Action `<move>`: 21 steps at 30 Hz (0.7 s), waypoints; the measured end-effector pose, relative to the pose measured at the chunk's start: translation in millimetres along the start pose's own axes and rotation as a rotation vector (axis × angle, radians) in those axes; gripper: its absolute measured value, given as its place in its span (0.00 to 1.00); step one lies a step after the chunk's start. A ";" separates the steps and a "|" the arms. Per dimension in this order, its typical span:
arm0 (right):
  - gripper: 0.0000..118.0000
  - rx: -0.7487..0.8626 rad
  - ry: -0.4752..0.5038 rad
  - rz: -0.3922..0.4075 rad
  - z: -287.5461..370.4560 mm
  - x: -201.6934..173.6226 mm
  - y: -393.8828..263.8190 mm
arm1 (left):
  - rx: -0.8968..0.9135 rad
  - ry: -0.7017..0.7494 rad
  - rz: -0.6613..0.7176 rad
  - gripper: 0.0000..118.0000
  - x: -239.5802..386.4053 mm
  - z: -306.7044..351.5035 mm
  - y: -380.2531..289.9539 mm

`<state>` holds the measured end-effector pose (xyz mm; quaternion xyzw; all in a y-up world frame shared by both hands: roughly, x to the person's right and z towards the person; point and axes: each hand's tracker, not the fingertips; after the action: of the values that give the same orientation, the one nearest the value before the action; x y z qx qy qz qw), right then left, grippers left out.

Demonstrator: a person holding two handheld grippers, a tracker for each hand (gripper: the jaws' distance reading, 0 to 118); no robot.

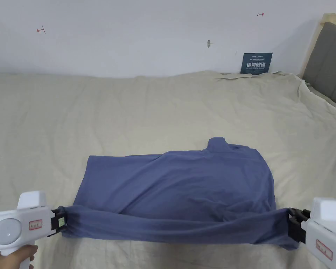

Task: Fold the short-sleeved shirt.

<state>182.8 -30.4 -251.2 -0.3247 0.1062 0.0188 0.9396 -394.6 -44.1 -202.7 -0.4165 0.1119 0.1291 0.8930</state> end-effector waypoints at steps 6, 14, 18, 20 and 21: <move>0.02 -0.012 -0.022 0.038 -43.7 -1.9 34.2 | -0.013 0.024 -0.064 0.04 12.0 -36.5 41.1; 0.02 -0.124 -0.054 0.044 -117.4 1.9 40.9 | -0.086 0.084 -0.149 0.04 25.4 -103.8 54.2; 0.02 -0.202 -0.073 0.055 -147.4 -2.7 35.5 | -0.132 0.110 -0.175 0.04 28.5 -130.2 51.3; 0.02 -0.227 -0.080 0.057 -164.1 2.0 30.7 | -0.153 0.128 -0.202 0.04 29.6 -140.2 48.7; 0.02 -0.248 -0.090 0.056 -170.8 2.1 28.3 | -0.165 0.135 -0.207 0.04 29.7 -144.8 47.4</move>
<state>149.9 -113.0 -399.7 -0.4343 0.0700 0.0723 0.8951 -395.4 -122.6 -336.6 -0.5055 0.1170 0.0168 0.8547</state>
